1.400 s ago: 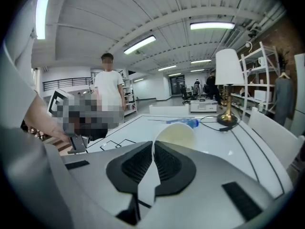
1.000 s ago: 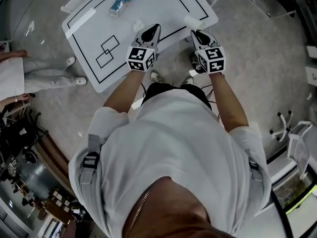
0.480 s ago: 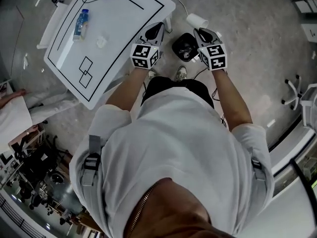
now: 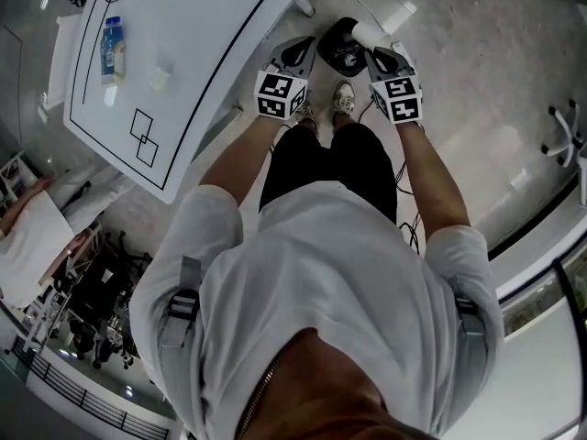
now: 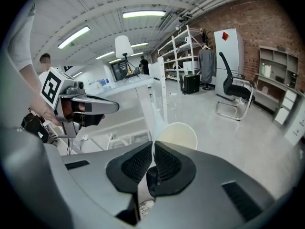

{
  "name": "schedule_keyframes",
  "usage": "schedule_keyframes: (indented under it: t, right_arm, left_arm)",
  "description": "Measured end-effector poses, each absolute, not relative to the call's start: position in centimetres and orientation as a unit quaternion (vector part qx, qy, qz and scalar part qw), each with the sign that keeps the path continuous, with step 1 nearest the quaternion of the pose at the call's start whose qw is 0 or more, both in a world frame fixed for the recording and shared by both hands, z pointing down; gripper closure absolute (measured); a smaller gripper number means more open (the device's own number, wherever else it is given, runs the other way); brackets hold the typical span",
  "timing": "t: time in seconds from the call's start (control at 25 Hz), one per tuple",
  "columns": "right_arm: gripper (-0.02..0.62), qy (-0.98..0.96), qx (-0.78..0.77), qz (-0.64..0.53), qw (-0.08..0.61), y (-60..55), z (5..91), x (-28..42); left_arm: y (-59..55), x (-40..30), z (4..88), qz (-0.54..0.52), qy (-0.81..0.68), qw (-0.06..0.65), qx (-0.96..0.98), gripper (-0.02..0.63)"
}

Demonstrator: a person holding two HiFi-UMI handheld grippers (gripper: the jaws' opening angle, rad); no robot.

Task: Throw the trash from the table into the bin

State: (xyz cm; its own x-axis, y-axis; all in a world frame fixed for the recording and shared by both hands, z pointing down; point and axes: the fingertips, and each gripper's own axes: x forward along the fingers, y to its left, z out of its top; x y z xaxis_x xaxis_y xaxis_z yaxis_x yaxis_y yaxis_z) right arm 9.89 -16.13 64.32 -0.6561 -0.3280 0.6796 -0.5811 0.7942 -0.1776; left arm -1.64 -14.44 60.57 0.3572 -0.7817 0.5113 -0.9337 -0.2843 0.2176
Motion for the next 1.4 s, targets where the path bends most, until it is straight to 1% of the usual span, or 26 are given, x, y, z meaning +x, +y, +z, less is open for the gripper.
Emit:
schedule_keyframes:
  t: [0.44, 0.72, 0.92, 1.04, 1.12, 1.16, 1.4]
  right_arm:
    - [0.578, -0.857, 0.229, 0.239, 0.395, -11.9, 85.9, 8.4]
    - [0.578, -0.847, 0.212, 0.235, 0.427, -11.7, 99.8, 7.5]
    - [0.578, -0.840, 0.195, 0.226, 0.452, -12.1, 107.7, 6.5]
    - [0.570, -0.837, 0.179, 0.226, 0.466, -11.9, 111.0, 5.5]
    - [0.516, -0.832, 0.175, 0.232, 0.472, -12.0, 112.4, 5.0]
    - [0.500, -0.831, 0.175, 0.234, 0.474, -12.0, 112.8, 4.9]
    - [0.497, -0.836, 0.184, 0.230, 0.464, -12.6, 110.6, 4.8]
  left_arm:
    - [-11.3, -3.0, 80.0, 0.212, -0.519, 0.299, 0.772, 0.597]
    - [-11.9, -4.0, 92.4, 0.223, -0.513, 0.307, 0.770, 0.597]
    - [-12.4, -4.7, 98.8, 0.228, -0.510, 0.306, 0.771, 0.597]
    - [-12.3, -5.5, 101.0, 0.229, -0.510, 0.306, 0.771, 0.597]
    - [-12.1, -6.0, 102.0, 0.229, -0.510, 0.306, 0.771, 0.597]
    - [-12.0, -6.2, 102.3, 0.229, -0.510, 0.306, 0.771, 0.597]
    - [-12.4, -6.4, 101.0, 0.223, -0.511, 0.306, 0.772, 0.597]
